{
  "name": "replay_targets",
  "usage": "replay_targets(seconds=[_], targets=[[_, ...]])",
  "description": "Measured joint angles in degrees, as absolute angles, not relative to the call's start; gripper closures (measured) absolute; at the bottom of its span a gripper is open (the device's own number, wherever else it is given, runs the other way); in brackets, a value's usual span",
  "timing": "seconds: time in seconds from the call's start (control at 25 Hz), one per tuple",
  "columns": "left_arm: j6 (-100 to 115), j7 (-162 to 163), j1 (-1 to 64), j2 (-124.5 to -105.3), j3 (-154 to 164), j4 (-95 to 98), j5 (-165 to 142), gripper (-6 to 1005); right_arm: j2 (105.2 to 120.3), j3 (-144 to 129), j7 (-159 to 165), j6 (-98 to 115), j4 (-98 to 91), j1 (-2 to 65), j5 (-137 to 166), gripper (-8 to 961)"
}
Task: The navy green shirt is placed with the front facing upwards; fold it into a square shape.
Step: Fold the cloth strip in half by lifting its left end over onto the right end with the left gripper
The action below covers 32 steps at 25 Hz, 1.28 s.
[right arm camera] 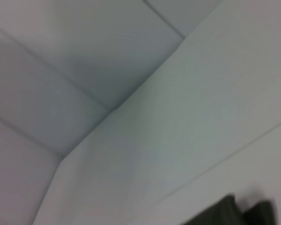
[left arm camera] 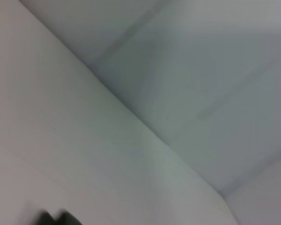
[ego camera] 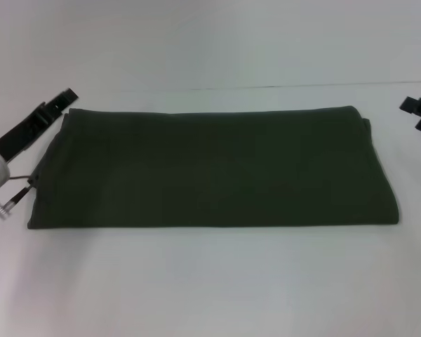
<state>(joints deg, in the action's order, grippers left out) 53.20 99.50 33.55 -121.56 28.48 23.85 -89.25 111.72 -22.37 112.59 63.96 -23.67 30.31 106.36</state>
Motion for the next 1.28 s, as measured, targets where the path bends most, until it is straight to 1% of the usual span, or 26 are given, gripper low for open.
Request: replay_targets(seconds=[0.08, 0.12, 0.2, 0.32, 0.36, 0.4, 0.52, 0.56, 0.76, 0.92, 1.28], targets=[[59.8, 107.7, 32.1, -120.29, 28.8, 28.2, -97.1, 399, 109.98, -24.9, 114.2, 68.0, -23.7, 29.2, 106.4, 169], [62.0, 110.8, 31.7, -119.86, 28.7, 29.9, -100.2, 396, 108.87, -26.4, 115.5, 70.4, -23.7, 28.6, 106.7, 164], [66.9, 118.5, 31.2, -118.42, 28.1, 34.3, -108.4, 389, 107.44, -28.5, 118.0, 73.8, -23.7, 28.2, 107.8, 159], [71.4, 126.9, 31.9, -116.36, 26.0, 38.6, -119.4, 380, 106.20, -30.7, 123.4, 76.6, -24.8, 28.4, 112.0, 158], [72.9, 129.6, 32.8, -115.47, 24.9, 39.6, -123.6, 376, 106.14, -31.2, 125.3, 77.3, -25.7, 28.6, 114.0, 158], [74.7, 132.0, 34.5, -114.09, 23.0, 40.1, -130.3, 373, 106.13, -31.5, 126.8, 77.9, -26.5, 28.8, 115.7, 158], [76.3, 133.5, 37.3, -112.46, 21.4, 39.7, -139.6, 363, 106.68, -31.7, 129.0, 79.0, -28.4, 29.3, 119.7, 158], [76.7, 133.8, 38.2, -112.22, 21.6, 39.6, -142.6, 360, 106.85, -31.7, 129.2, 79.3, -28.6, 29.3, 120.4, 158], [76.9, 134.5, 39.8, -112.07, 24.4, 39.4, -148.4, 341, 107.16, -31.9, 129.3, 79.4, -28.6, 29.4, 121.1, 158], [77.4, 134.8, 39.7, -112.05, 24.7, 39.5, -149.9, 324, 107.25, -32.0, 129.4, 79.4, -28.7, 29.4, 121.6, 158], [76.2, 134.9, 39.5, -112.00, 24.2, 39.9, -153.7, 324, 107.41, -32.0, 129.6, 79.0, -28.7, 29.6, 122.7, 158]])
